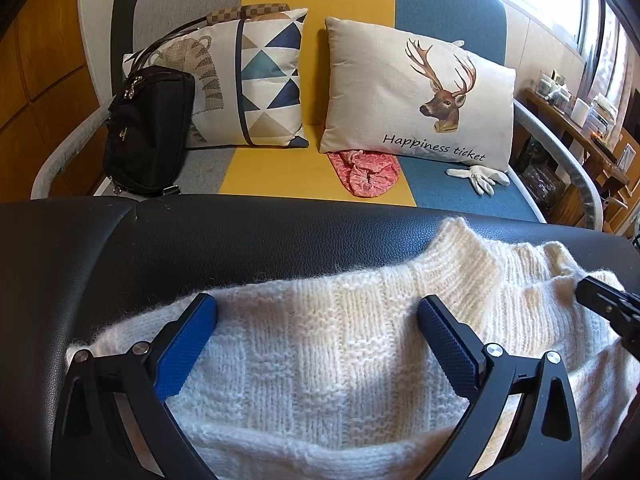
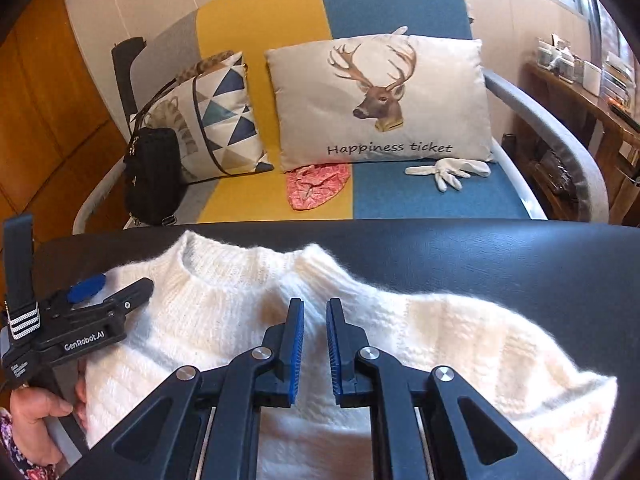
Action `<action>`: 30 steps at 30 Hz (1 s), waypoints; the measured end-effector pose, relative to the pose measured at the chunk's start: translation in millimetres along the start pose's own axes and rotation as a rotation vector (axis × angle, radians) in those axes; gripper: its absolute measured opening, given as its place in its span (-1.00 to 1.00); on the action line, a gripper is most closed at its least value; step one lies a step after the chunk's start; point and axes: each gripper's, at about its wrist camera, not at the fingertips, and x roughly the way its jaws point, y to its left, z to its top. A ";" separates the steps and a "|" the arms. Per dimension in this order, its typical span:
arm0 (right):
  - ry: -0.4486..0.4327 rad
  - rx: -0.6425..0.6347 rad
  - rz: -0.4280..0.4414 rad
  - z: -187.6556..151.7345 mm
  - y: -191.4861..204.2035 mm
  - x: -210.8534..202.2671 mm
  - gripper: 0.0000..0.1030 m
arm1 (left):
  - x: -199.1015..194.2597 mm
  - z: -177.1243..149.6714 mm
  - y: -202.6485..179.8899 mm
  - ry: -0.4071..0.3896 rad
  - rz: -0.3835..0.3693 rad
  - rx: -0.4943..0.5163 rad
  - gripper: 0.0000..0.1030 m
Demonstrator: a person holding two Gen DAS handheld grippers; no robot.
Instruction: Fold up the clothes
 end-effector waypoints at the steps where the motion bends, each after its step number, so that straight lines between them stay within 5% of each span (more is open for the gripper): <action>1: 0.003 -0.008 -0.007 -0.1 0.8 2.2 -0.80 | 0.0 -0.2 0.0 -0.001 0.000 0.000 0.97; 16: 0.001 -0.007 -0.082 4.6 -2.5 18.6 -0.84 | 0.2 -1.8 -0.5 -0.005 0.001 -0.002 0.97; 24: 0.017 0.041 -0.036 10.8 -15.1 13.0 -0.84 | 1.4 -0.8 -0.7 -0.004 0.007 0.003 0.97; 30: -0.051 -0.006 0.041 2.2 -1.1 -22.1 -0.72 | 2.0 -1.2 -1.5 -0.002 0.018 0.010 0.97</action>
